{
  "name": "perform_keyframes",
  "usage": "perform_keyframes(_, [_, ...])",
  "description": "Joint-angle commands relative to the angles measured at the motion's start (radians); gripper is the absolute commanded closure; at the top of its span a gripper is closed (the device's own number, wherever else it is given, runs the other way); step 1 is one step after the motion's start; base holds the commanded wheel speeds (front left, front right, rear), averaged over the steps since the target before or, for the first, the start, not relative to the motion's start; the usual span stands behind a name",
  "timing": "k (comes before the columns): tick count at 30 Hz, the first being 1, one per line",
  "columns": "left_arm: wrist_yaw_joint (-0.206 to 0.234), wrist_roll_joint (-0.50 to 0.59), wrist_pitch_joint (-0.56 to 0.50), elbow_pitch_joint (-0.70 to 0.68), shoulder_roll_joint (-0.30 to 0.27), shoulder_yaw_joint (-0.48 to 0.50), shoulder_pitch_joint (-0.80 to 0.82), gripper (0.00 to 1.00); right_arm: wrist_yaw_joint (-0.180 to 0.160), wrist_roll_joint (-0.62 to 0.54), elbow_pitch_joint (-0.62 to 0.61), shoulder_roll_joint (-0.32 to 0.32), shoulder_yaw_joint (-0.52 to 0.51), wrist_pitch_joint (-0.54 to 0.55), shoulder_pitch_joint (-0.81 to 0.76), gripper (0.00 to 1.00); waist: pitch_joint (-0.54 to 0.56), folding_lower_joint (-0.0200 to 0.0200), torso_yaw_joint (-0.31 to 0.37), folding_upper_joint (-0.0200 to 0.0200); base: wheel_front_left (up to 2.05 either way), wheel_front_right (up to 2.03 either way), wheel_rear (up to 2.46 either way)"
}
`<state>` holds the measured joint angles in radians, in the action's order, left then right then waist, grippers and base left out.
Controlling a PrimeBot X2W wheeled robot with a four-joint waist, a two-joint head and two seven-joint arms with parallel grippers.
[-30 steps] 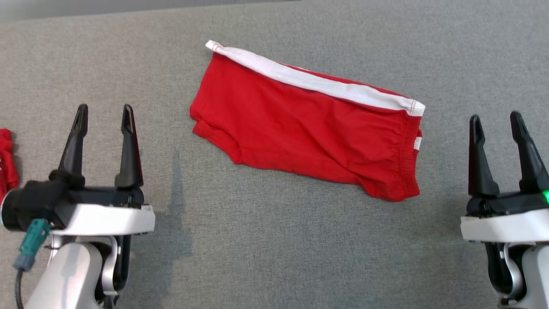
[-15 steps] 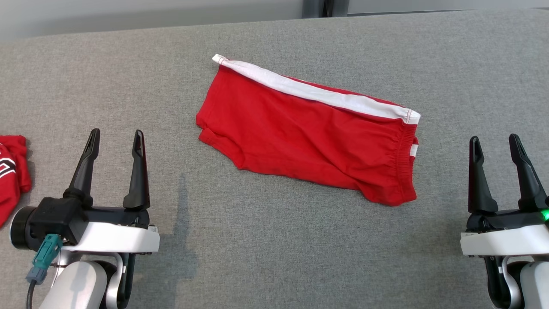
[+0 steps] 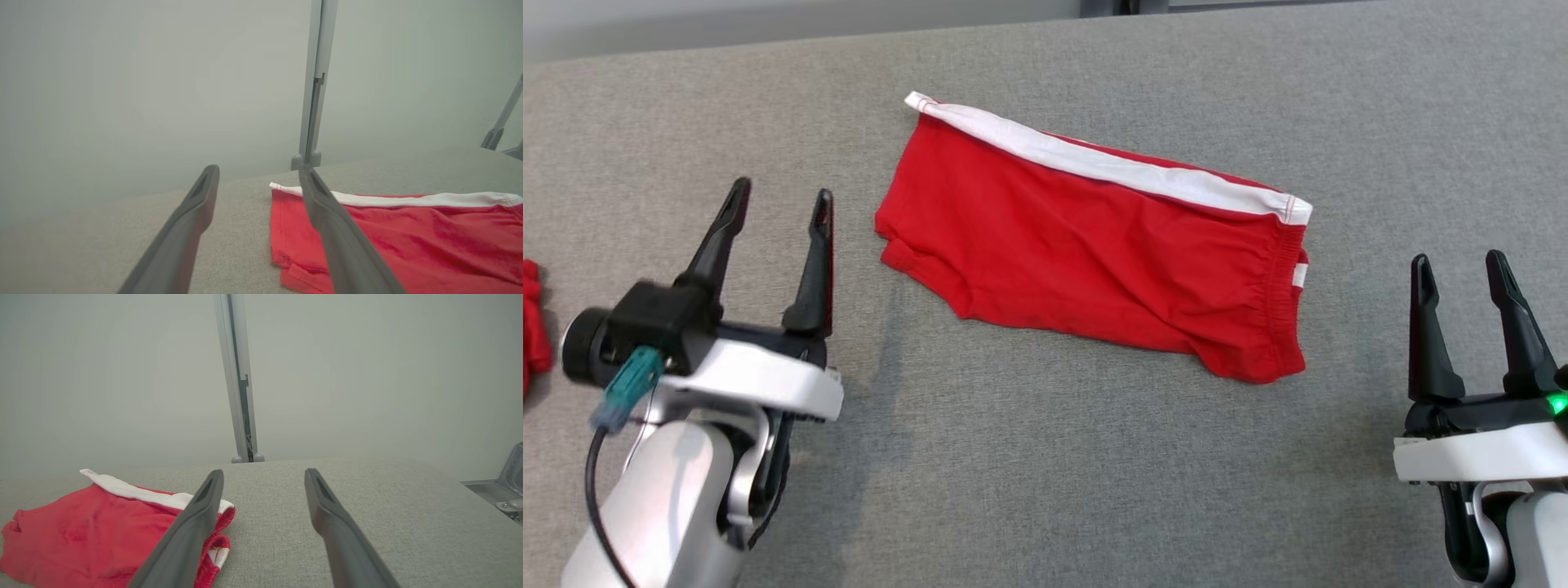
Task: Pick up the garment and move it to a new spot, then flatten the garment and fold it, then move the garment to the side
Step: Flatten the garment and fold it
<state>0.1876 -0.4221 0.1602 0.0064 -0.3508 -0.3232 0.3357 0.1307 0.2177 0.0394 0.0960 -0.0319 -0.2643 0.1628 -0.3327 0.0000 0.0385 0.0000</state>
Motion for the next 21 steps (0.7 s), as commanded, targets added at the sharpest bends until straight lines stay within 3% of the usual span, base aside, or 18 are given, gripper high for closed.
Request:
perform_keyframes(1, [-0.015,-0.008,-0.021,0.022,0.002,-0.01,0.034,0.0,0.0,-0.003,-0.001,0.001,-0.002,0.001,0.012,0.0,-0.011,0.0,0.011,0.0,0.0,0.0,0.0])
perform_keyframes(13, [-0.178,-0.175,-0.292,0.42,0.057,-0.069,0.224,0.0,0.0,0.023,0.052,-0.018,0.038,-0.002,0.036,0.0,-0.042,0.0,0.096,0.0,0.0,0.0,0.0])
perform_keyframes(21, [-0.236,-0.241,-0.339,0.514,0.098,-0.078,0.242,0.0,0.0,0.04,0.055,-0.027,0.029,-0.002,0.04,0.0,-0.054,0.0,0.102,0.0,0.0,0.0,0.0])
